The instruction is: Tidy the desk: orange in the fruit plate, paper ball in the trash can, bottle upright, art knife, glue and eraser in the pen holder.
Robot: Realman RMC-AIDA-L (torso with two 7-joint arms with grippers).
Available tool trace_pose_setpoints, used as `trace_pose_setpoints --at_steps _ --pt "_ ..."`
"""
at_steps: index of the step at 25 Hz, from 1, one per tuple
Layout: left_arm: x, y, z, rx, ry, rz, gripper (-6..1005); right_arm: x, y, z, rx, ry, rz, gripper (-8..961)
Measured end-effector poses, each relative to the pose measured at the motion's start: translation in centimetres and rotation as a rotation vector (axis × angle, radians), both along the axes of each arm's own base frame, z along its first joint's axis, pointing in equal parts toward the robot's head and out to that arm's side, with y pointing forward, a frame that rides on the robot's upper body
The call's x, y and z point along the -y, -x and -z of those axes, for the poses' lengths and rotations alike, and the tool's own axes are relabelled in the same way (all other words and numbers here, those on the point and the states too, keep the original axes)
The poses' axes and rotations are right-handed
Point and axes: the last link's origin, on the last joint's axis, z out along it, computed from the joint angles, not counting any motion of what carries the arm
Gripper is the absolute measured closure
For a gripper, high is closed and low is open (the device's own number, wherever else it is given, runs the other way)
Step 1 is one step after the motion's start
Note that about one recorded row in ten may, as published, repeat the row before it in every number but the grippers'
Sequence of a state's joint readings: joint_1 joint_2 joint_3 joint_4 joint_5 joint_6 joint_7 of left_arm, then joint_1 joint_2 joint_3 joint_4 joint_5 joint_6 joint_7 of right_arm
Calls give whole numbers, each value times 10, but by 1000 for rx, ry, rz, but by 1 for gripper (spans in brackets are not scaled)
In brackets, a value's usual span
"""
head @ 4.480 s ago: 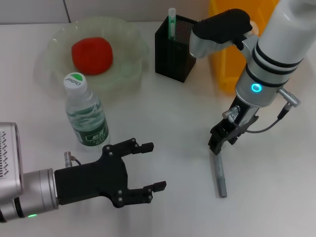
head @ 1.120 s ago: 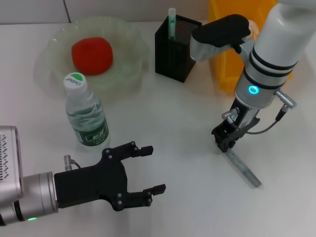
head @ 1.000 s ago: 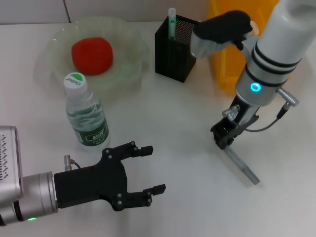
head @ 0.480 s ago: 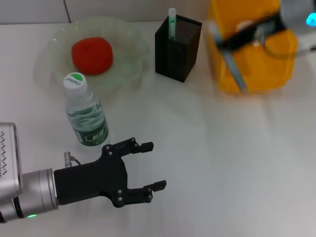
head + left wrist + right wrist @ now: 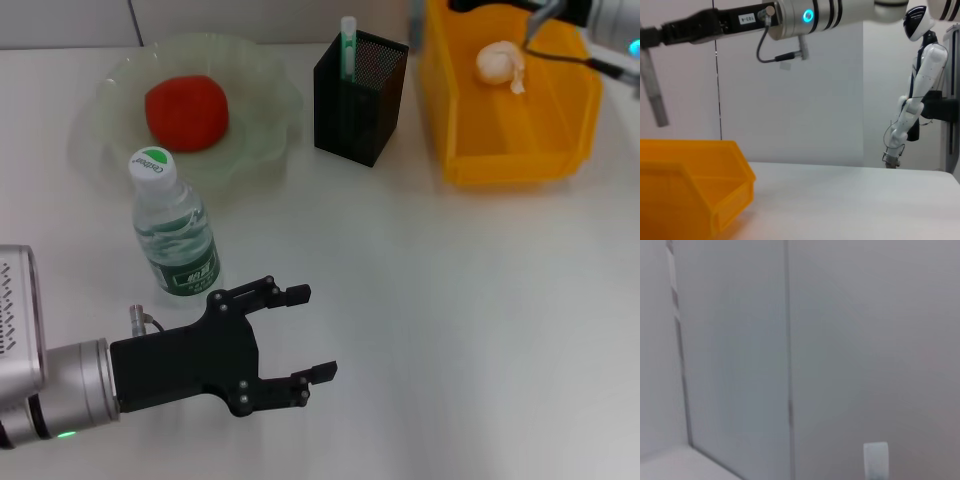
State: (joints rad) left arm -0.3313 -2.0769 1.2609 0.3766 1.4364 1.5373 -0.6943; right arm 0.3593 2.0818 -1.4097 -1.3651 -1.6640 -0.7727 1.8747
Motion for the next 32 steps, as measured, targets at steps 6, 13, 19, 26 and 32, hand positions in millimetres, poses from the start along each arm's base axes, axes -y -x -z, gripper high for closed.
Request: trace_pose_setpoints --at_steps 6,13,19,26,32 --pt "1 1 0 -1 1 -2 186 -19 -13 15 -179 17 -70 833" --pt "1 1 1 -6 -1 4 186 -45 -37 36 -190 6 -10 835" --pt "2 1 1 -7 0 2 186 -49 -37 48 -151 17 -12 804" --pt "4 2 2 -6 0 -3 186 -51 -41 55 -137 22 28 761" --pt "4 2 1 -4 1 -2 186 -38 -57 53 -149 24 34 724"
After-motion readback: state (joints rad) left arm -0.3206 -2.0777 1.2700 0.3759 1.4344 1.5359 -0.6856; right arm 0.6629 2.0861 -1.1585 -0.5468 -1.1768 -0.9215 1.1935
